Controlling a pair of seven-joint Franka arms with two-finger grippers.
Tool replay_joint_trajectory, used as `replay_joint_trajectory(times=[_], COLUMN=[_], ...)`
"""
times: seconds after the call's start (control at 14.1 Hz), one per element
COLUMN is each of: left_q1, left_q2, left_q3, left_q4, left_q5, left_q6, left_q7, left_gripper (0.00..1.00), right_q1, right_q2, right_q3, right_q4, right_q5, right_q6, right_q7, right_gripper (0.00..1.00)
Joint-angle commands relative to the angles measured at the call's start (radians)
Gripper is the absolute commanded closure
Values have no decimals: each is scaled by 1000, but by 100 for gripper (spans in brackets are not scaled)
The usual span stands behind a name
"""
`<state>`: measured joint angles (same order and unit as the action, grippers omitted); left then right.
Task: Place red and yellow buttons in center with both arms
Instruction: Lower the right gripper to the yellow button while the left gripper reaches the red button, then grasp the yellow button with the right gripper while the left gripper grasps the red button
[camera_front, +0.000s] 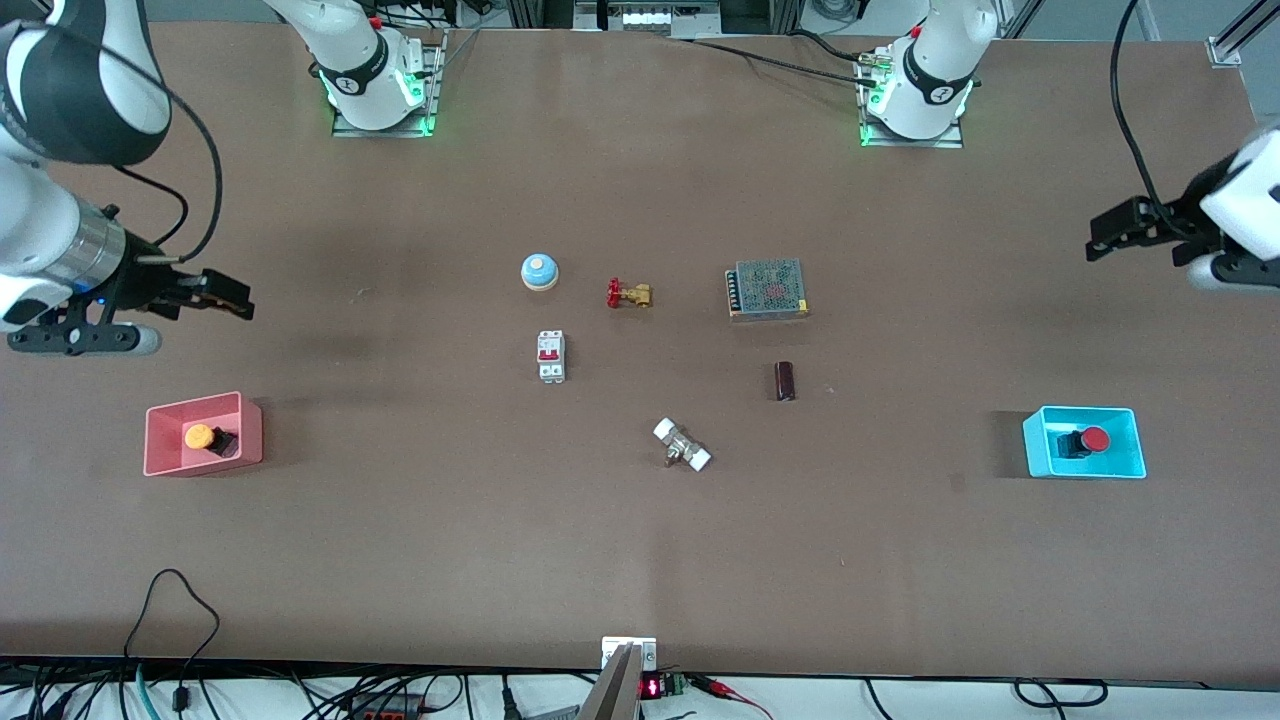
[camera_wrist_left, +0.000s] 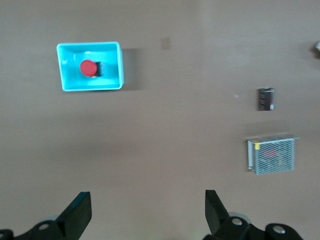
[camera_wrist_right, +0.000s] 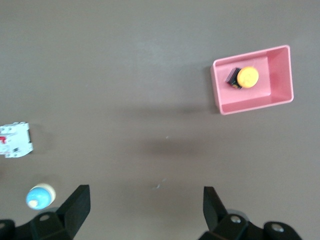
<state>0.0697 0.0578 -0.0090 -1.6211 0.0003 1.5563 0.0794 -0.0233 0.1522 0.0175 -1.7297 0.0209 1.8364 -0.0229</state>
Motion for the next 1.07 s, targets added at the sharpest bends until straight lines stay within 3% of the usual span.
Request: replay_joint_trajectory(times=[0.0, 0.14, 0.43, 0.71, 0.99], left_q1=[68, 114, 157, 185, 197], left_q2=[150, 239, 391, 548, 629], left_q3=[-5, -5, -2, -2, -2], left_q4=[93, 104, 95, 89, 66], left_q5=[20, 18, 18, 18, 17], left_q6=[-10, 77, 322, 569, 701], left_q7=[10, 28, 125, 206, 232], left_gripper=[0, 0, 0, 0, 0], right_q1=[-49, -78, -144, -161, -164], right_q2=[76, 139, 249, 326, 386], right_q3=[2, 2, 2, 4, 4], right_q4=[9, 10, 12, 12, 12], right_q5=[-50, -91, -90, -87, -84], right_q6=[96, 200, 394, 523, 596], right_q7=[-84, -144, -262, -291, -298], right_gripper=[0, 0, 0, 0, 0])
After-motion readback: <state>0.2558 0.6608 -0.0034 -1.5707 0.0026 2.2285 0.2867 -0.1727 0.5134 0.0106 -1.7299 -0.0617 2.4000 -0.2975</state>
